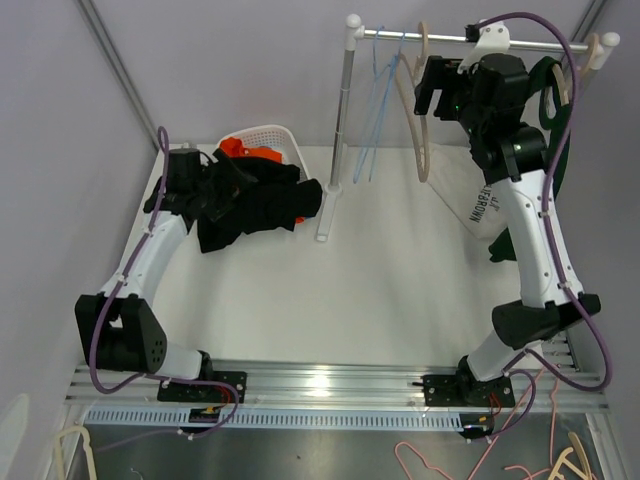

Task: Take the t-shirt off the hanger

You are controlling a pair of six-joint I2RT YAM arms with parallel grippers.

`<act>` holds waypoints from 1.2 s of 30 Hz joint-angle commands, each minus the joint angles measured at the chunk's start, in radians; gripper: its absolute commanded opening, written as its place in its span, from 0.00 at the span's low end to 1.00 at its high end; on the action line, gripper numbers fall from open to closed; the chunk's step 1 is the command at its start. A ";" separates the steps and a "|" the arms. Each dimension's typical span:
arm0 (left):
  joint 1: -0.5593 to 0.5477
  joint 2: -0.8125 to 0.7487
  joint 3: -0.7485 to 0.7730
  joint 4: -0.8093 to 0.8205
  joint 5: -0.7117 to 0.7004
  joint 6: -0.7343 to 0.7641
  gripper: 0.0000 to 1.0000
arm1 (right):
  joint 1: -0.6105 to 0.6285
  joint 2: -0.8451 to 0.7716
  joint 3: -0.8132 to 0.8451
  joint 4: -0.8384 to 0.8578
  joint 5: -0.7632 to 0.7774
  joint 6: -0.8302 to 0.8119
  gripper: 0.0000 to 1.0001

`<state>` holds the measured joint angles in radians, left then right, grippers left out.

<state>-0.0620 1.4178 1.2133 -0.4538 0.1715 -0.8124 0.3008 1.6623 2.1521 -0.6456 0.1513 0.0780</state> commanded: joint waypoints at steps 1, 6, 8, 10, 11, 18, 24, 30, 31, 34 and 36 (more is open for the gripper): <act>0.005 -0.001 -0.008 0.101 0.068 -0.047 0.99 | 0.001 -0.085 -0.011 0.014 -0.024 0.006 0.89; 0.005 0.125 0.026 0.075 0.109 -0.054 1.00 | 0.012 -0.173 -0.028 -0.032 -0.024 0.025 0.89; 0.005 0.132 -0.023 0.084 0.103 -0.062 1.00 | 0.014 -0.211 -0.029 -0.057 0.001 0.026 0.90; 0.005 0.110 -0.067 0.102 0.063 -0.073 0.99 | 0.014 -0.231 -0.029 -0.071 0.019 0.019 0.90; 0.004 0.095 -0.078 0.099 0.048 -0.076 1.00 | 0.014 -0.251 -0.035 -0.077 0.039 0.014 0.90; 0.004 0.162 -0.009 0.058 0.022 -0.059 0.48 | 0.014 -0.320 -0.098 -0.068 0.102 0.006 0.90; 0.004 0.205 0.057 0.038 0.060 -0.054 0.01 | -0.008 -0.346 -0.127 -0.071 0.094 0.008 0.90; 0.004 0.187 0.068 0.038 0.023 -0.044 0.01 | -0.020 -0.374 -0.145 -0.088 0.108 0.012 0.89; 0.004 0.187 0.103 0.012 0.014 -0.038 0.01 | -0.022 -0.392 -0.162 -0.078 0.166 0.012 0.89; -0.002 0.225 0.259 -0.049 0.034 0.010 0.01 | -0.077 -0.397 -0.205 -0.063 0.191 0.023 0.91; -0.022 0.271 0.388 -0.109 0.031 0.048 0.01 | -0.136 -0.381 -0.205 -0.078 0.174 0.046 0.91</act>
<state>-0.0666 1.6684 1.4181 -0.5453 0.2073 -0.8272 0.2264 1.2846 1.9522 -0.7368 0.2878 0.1001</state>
